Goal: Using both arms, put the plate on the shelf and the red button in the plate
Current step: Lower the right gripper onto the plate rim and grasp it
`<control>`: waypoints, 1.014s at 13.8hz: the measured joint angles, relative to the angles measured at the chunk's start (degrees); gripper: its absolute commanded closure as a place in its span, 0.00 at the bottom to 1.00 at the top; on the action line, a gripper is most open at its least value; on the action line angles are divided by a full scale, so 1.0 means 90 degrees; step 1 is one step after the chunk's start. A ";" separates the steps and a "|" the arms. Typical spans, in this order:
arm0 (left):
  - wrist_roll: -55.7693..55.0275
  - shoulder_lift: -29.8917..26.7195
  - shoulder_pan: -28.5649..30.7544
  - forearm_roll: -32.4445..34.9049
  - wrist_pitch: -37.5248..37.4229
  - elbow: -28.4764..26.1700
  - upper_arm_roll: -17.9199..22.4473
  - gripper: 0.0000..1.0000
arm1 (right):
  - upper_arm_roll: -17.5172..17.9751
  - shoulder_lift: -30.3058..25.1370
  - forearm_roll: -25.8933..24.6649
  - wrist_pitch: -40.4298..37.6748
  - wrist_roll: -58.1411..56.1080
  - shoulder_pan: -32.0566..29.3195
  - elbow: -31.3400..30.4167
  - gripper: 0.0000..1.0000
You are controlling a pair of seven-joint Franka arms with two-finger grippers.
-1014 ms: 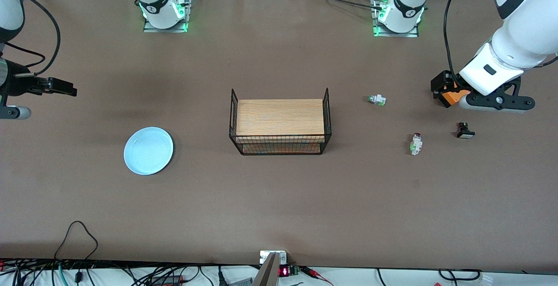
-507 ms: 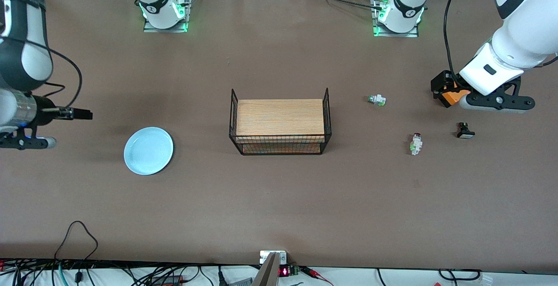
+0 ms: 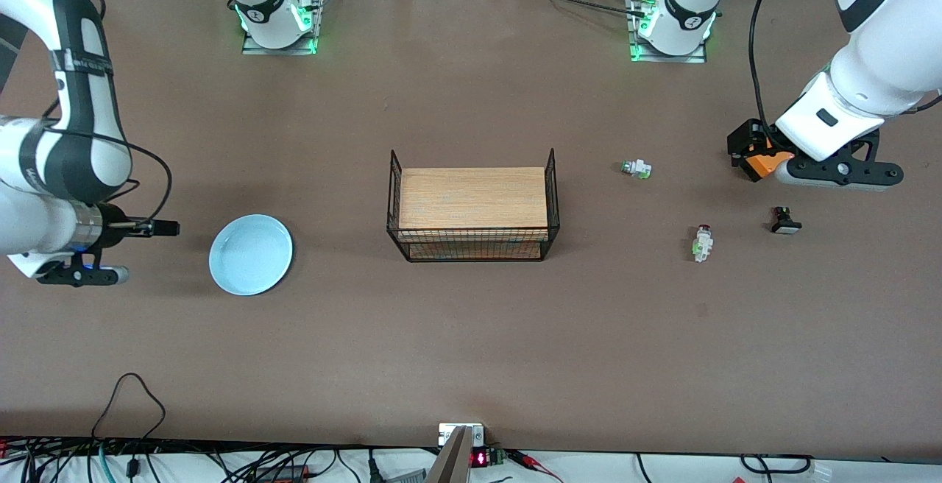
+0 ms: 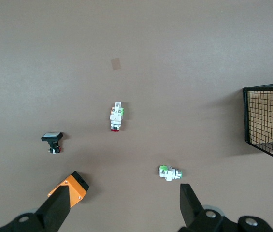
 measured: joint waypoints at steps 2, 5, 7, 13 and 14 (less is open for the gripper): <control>0.0000 0.0000 0.0000 0.0000 -0.0001 0.0001 0.0000 0.00 | 0.0054 0.0241 0.0003 0.0336 0.0000 0.0017 0.0006 0.00; 0.0000 0.0000 0.0000 0.0000 -0.0002 0.0002 0.0000 0.00 | 0.0111 0.0536 0.0004 0.0863 0.0000 0.0128 0.0017 0.00; 0.0000 0.0000 0.0000 0.0000 -0.0002 0.0002 0.0000 0.00 | 0.0112 0.0760 0.0004 0.1152 0.0000 0.0172 0.0019 0.00; 0.0000 0.0000 0.0000 0.0000 -0.0007 0.0003 0.0000 0.00 | 0.0111 0.1610 0.0004 0.2414 0.0000 0.0168 0.0023 0.08; 0.0000 0.0000 0.0000 0.0000 -0.0007 0.0003 0.0000 0.00 | 0.0111 0.1698 0.0004 0.2532 0.0000 0.0168 0.0026 0.14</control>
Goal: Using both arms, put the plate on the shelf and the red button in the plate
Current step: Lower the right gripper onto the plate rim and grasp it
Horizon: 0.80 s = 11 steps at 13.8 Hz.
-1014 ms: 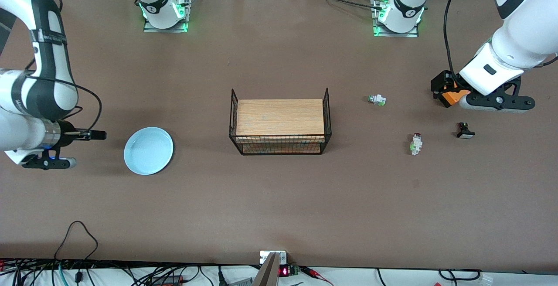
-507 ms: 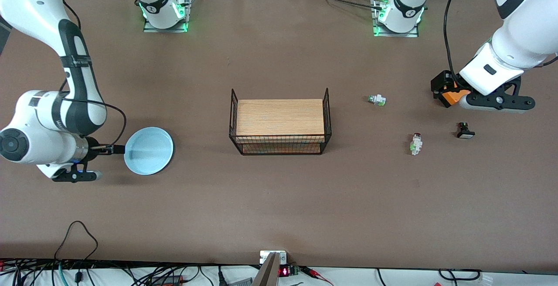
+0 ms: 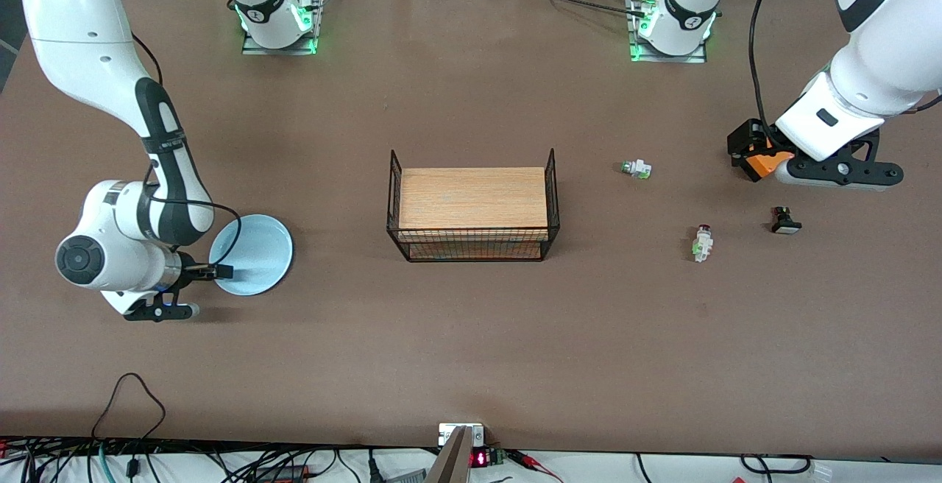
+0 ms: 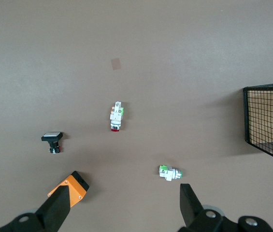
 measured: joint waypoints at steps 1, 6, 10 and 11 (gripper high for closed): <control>0.0000 0.0000 0.0000 0.0000 0.0000 0.0000 0.0000 0.00 | 0.0000 0.0053 0.0000 0.0038 0.0000 0.0000 0.0000 0.20; 0.0000 0.0000 0.0000 0.0000 -0.0003 0.0000 0.0000 0.00 | 0.0002 0.0063 0.0003 -0.0002 -0.0007 0.0001 0.0012 0.58; 0.0000 0.0000 0.0000 0.0000 -0.0005 0.0000 0.0000 0.00 | 0.0003 0.0032 0.0013 -0.0422 -0.0007 0.0006 0.0064 1.00; 0.0000 0.0000 0.0000 0.0000 -0.0005 0.0000 0.0000 0.00 | 0.0002 0.0025 0.0013 -0.0584 -0.0007 0.0003 0.0086 1.00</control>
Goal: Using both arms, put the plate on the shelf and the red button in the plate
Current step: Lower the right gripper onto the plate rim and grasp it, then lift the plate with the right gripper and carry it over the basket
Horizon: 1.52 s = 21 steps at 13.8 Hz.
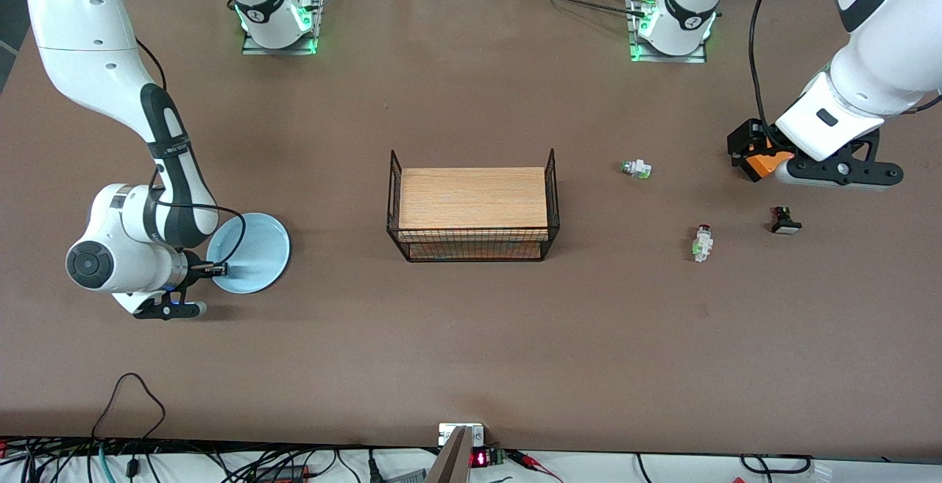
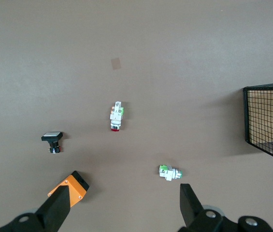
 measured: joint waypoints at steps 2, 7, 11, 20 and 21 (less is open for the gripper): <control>0.0000 0.0000 0.0000 0.0000 0.0000 0.0000 0.0000 0.00 | 0.0002 -0.0039 0.0002 -0.0283 0.0000 0.0002 0.0009 1.00; 0.0000 0.0000 0.0000 0.0000 -0.0001 0.0000 0.0000 0.00 | -0.0002 -0.0085 0.0003 -0.0618 0.0000 -0.0012 0.0088 1.00; 0.0000 0.0000 0.0000 0.0000 -0.0001 0.0000 0.0000 0.00 | -0.0011 -0.0554 0.0000 -0.1713 0.0002 -0.0013 0.0273 1.00; 0.0000 0.0000 0.0001 0.0000 -0.0001 0.0000 0.0000 0.00 | -0.0066 -0.0883 -0.0001 -0.4812 0.0136 0.0015 0.1983 1.00; 0.0000 0.0000 0.0001 0.0000 -0.0001 0.0000 0.0000 0.00 | -0.0051 -0.0887 -0.0001 -0.5261 0.0359 0.0068 0.2290 1.00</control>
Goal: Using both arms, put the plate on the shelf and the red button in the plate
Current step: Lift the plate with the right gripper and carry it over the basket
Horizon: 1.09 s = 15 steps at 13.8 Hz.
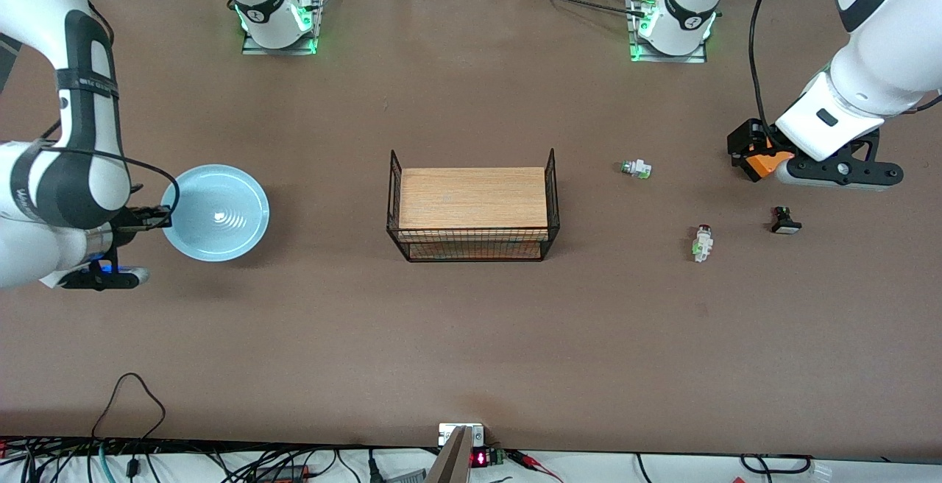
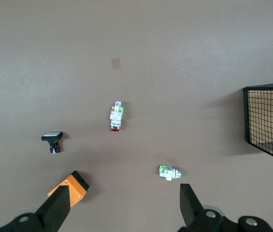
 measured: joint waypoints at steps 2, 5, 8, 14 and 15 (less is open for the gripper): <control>0.0000 0.0000 0.0000 0.0000 -0.0001 0.0000 0.0000 0.00 | 0.0027 -0.0036 0.0001 -0.0698 0.0398 0.0176 0.0535 1.00; 0.0000 0.0000 0.0000 0.0000 -0.0003 0.0000 0.0000 0.00 | 0.0050 -0.0378 0.0117 -0.1213 0.0935 0.0508 0.0879 1.00; 0.0000 0.0000 0.0000 0.0000 -0.0004 0.0000 0.0001 0.00 | 0.0056 -0.0756 0.0740 -0.1495 0.2189 0.0870 0.0893 1.00; 0.0000 0.0000 0.0000 0.0000 -0.0004 0.0000 0.0001 0.00 | 0.0088 -0.0867 0.1871 -0.1463 0.5091 0.1763 0.0899 1.00; 0.0000 0.0000 0.0000 0.0000 -0.0004 0.0001 0.0001 0.00 | 0.0095 -0.0868 0.1876 -0.1363 0.5441 0.2029 0.0900 1.00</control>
